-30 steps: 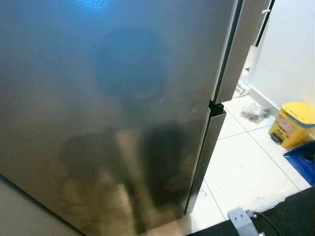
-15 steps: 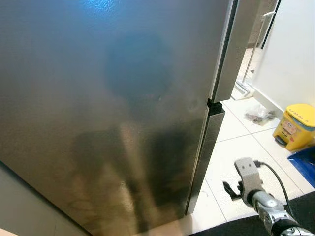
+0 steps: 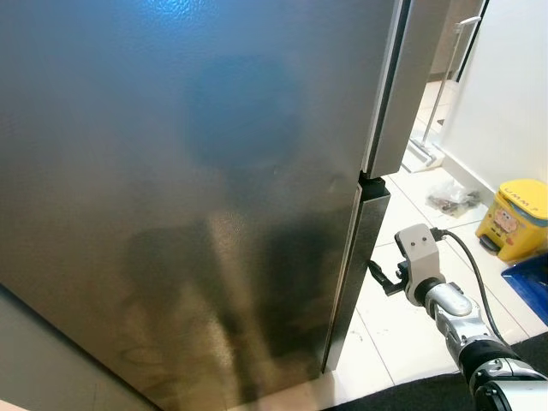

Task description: Restocking fridge

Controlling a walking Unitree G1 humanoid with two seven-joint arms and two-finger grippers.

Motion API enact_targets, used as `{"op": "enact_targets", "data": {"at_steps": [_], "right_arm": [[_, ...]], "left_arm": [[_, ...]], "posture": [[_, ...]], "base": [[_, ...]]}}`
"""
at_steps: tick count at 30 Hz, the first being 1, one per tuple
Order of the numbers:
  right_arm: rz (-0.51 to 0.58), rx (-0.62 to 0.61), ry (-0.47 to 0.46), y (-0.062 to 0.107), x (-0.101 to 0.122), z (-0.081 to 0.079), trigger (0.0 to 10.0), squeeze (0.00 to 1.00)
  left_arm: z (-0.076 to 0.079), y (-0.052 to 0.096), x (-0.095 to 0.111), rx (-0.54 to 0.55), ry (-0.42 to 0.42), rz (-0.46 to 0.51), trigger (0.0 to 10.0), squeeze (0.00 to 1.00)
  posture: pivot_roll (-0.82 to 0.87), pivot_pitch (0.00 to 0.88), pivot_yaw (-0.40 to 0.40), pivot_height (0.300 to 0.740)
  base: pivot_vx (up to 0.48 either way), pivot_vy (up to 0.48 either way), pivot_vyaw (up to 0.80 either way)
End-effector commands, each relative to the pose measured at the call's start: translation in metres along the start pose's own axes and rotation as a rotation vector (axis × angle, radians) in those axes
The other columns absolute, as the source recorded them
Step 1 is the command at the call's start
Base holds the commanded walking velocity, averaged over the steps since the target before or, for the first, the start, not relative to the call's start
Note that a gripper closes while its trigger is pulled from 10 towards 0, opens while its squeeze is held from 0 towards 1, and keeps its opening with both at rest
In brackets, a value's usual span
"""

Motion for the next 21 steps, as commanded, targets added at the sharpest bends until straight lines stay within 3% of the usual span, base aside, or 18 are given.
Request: {"op": "enact_targets", "data": {"at_steps": [1, 11, 21], "right_arm": [[0.065, 0.021, 0.024, -0.008, 0.019, -0.005, 10.0, 0.0], [0.214, 0.127, 0.019, -0.019, 0.058, -0.03, 10.0, 0.0], [0.253, 0.029, 0.07, -0.025, 0.079, -0.018, 10.0, 0.0]], "left_arm": [[0.004, 0.0, 0.02, -0.013, -0.007, 0.074, 10.0, 0.0], [0.004, 0.0, 0.023, -0.014, -0.015, 0.079, 10.0, 0.0], [0.004, 0.0, 0.023, -0.015, -0.016, 0.08, 10.0, 0.0]], "posture": [[-0.04, 0.0, 0.011, 0.74], [-0.04, 0.0, 0.009, 0.74], [-0.04, 0.0, 0.01, 0.74]], "base": [[0.0, 0.0, 0.0], [0.0, 0.0, 0.0], [0.0, 0.0, 0.0]]}}
Point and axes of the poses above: a point about 5 cm out from each wrist's last joint towards the gripper, its own y axis pointing back from the gripper into the wrist, its own x axis along the axis of the wrist's last joint, z = x × y, the point moved 4 cm from there along -y, pointing out of the wrist towards the gripper, and after that the axes turned 11 degrees about y, right-handed, at the moved point
